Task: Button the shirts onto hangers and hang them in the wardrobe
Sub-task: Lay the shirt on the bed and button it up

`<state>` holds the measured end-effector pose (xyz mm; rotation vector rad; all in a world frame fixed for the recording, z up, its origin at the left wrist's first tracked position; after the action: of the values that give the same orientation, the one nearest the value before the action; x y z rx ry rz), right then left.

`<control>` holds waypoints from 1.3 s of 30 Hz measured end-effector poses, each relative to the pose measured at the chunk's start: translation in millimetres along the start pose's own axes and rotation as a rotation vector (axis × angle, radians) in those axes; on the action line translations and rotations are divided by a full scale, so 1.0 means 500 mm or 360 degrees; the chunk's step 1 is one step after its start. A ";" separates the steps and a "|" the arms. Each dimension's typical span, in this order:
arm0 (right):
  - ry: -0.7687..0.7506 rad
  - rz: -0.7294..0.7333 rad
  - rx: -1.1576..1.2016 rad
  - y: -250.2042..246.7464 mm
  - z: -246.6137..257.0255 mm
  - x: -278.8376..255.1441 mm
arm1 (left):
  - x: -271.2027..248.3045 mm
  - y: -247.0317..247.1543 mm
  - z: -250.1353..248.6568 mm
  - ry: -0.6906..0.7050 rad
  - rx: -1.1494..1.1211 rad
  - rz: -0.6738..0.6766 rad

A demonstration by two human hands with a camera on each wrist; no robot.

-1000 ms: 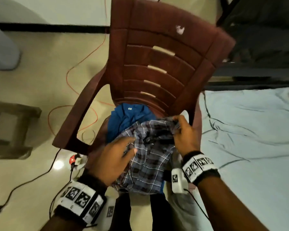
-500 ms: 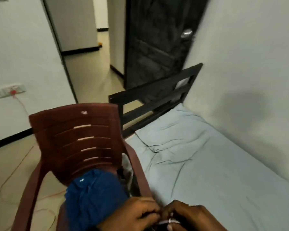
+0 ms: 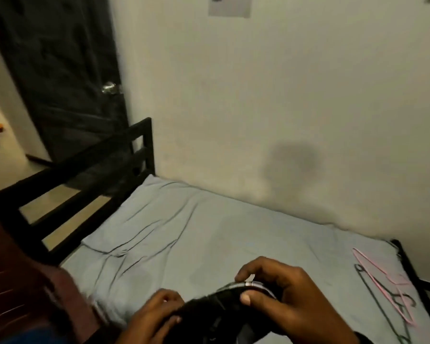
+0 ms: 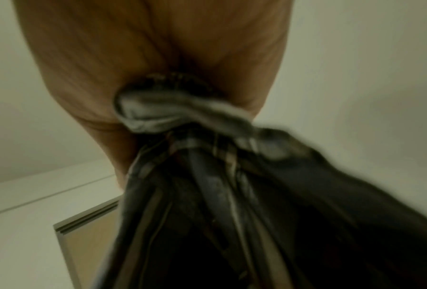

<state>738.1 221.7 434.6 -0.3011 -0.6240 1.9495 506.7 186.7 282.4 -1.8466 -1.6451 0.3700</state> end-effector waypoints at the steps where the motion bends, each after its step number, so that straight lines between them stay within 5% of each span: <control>1: 0.0033 -0.0010 -0.0067 -0.036 -0.021 -0.023 | 0.041 -0.003 -0.025 0.0050 0.0104 -0.0083; 5: 0.0062 -0.0286 -0.0793 -0.143 -0.090 -0.067 | 0.155 0.002 -0.159 0.0058 0.0027 -0.0338; 10: 0.0117 -0.0896 -0.0972 -0.315 -0.135 -0.050 | 0.301 0.022 -0.315 0.0340 0.0214 -0.0242; 13: 0.0197 -0.1053 -0.1002 -0.383 -0.152 -0.033 | 0.378 0.030 -0.359 0.0483 0.0363 -0.0116; 20: 0.0225 -0.1138 -0.0803 -0.411 -0.166 0.012 | 0.520 0.037 -0.340 0.0461 0.0374 -0.0018; 25: 0.0565 -0.0926 -0.0944 -0.395 -0.219 0.052 | 0.587 0.074 -0.368 0.0524 0.0235 0.0004; 32: 0.0293 -0.0947 -0.0639 -0.402 -0.218 0.161 | 0.628 0.116 -0.490 0.0853 0.0304 0.0105; 37: 0.0253 -0.1127 -0.0485 -0.482 -0.226 0.198 | 0.633 0.149 -0.446 0.0442 -0.0515 0.0864; 39: 0.0240 -0.1146 -0.0471 -0.511 -0.234 0.210 | 0.626 0.163 -0.410 0.0385 -0.0646 0.0910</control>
<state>940.9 437.3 483.5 -0.3434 -0.7894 1.1366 748.4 431.9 449.8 -2.5492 -1.0592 0.0346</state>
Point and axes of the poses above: each hand's wrist, its own x-axis towards the middle knuckle, its own y-axis out of the palm, z = x × y, the point moved 8 cm from there along x, towards the middle knuckle, and after that the axes turned 3 degrees about -z, right-handed, at the moved point
